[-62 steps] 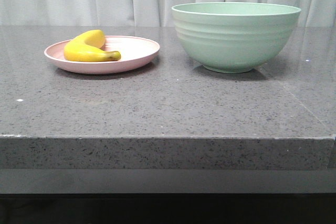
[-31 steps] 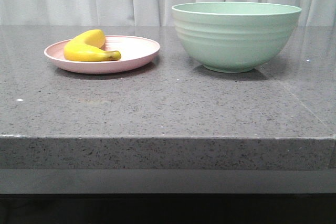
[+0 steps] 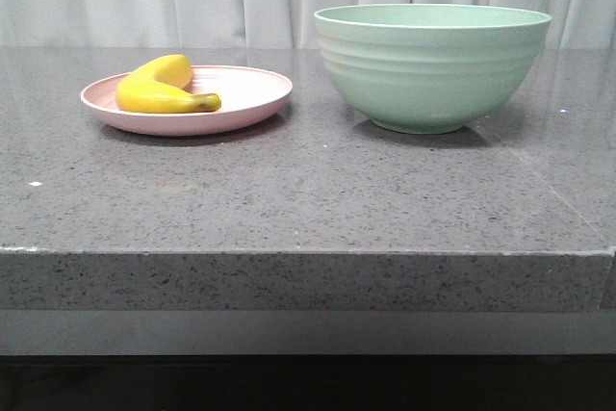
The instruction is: Transfer banana from pink plate to green bowl
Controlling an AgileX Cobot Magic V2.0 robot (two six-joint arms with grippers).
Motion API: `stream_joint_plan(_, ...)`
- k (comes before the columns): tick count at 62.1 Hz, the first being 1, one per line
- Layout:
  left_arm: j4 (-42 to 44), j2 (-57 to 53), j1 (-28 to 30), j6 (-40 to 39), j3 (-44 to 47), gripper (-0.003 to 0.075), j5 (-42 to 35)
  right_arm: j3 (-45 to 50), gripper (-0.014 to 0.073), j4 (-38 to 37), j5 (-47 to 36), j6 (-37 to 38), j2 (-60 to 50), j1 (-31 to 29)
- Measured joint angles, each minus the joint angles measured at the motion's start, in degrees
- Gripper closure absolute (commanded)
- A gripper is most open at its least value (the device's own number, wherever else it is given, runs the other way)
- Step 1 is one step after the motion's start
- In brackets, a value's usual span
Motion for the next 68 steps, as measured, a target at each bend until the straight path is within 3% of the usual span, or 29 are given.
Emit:
stream_joint_plan(23,0.0,20.5,0.0,0.0,-14.8,0.0741,11.9,-11.8,0.0653,0.0,14.2,-0.1,11.8,0.0)
stream_joint_plan(40,0.0,32.0,0.0,0.0,-15.3,0.0741,13.3,-11.9,0.0653,0.0,20.9,0.0,18.0,0.0)
stream_joint_plan(61,0.0,41.6,0.0,0.0,-15.3,0.0741,13.4,-11.9,0.0653,0.0,22.0,0.0,18.8,0.0)
stream_joint_plan(68,0.0,43.5,0.0,0.0,-15.3,0.0738,13.4,-11.9,0.0599,0.0,23.1,0.0,18.8,0.0)
